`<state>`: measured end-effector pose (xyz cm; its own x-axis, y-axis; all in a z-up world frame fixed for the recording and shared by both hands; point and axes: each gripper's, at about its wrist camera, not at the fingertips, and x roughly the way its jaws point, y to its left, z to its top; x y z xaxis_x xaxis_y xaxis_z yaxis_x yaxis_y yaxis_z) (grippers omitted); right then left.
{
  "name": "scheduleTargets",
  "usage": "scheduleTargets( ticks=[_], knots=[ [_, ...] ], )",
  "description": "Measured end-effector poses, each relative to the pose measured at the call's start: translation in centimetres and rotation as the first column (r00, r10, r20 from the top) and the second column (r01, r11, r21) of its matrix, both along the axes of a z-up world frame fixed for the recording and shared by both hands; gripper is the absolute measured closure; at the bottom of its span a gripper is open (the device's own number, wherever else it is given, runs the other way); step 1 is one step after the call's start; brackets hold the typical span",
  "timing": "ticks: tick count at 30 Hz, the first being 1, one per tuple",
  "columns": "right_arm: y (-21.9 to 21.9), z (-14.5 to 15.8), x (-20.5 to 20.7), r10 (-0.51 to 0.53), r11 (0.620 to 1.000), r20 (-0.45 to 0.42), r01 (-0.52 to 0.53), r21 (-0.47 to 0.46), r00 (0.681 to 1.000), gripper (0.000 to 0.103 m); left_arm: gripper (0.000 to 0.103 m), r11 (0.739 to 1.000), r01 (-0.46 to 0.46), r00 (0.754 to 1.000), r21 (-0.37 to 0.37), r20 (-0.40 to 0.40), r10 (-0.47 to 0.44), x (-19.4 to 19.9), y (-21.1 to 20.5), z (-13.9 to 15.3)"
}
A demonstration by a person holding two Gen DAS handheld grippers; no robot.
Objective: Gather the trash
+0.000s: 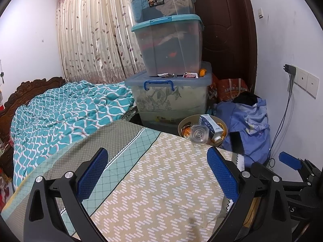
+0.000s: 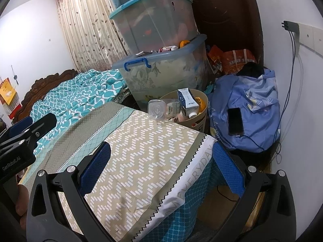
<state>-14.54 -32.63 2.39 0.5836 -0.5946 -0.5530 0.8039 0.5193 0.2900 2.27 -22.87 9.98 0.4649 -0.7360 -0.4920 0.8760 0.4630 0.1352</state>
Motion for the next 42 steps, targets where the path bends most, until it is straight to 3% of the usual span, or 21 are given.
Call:
scheduleTargets(
  ticks=[42],
  knots=[
    [0.16, -0.23, 0.37, 0.003, 1.0, 0.0, -0.003, -0.008, 1.0, 0.003, 0.008, 1.0, 0.013, 1.0, 0.002, -0.004, -0.013, 0.35, 0.21, -0.07]
  ],
)
